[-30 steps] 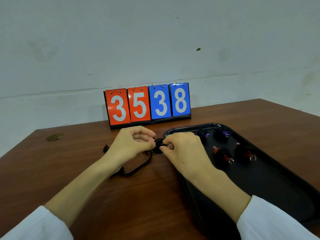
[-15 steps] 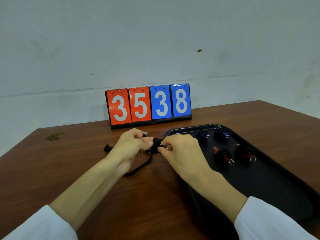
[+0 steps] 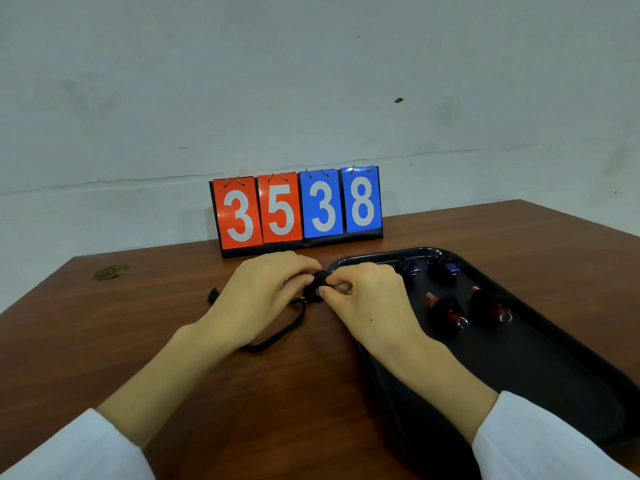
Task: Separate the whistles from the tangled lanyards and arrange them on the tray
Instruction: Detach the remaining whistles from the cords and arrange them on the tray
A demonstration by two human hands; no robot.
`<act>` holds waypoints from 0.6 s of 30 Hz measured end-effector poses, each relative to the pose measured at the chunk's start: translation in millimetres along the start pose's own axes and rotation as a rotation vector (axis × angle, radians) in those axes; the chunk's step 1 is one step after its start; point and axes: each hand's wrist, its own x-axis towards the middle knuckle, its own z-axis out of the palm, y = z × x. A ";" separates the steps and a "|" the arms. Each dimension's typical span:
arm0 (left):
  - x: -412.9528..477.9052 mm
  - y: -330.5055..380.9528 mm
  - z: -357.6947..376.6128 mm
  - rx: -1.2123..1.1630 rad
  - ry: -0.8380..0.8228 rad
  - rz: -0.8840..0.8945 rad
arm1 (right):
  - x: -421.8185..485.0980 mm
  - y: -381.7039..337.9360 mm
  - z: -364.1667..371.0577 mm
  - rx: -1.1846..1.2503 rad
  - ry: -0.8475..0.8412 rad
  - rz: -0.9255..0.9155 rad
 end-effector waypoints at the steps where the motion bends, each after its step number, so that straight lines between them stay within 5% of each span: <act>1: -0.4 0.8 0.3 0.014 0.013 0.018 | 0.2 0.2 0.0 -0.004 0.000 0.002; 6: -1.9 0.8 7.8 -0.051 0.047 -0.027 | 0.5 -0.7 -1.6 -0.008 -0.024 0.013; 13: -6.7 2.5 18.2 0.218 0.046 0.081 | -1.0 0.4 -1.2 -0.081 -0.105 0.012; 18: -9.1 1.3 23.3 0.071 0.035 -0.141 | -0.8 -2.5 -2.5 -0.104 -0.139 -0.084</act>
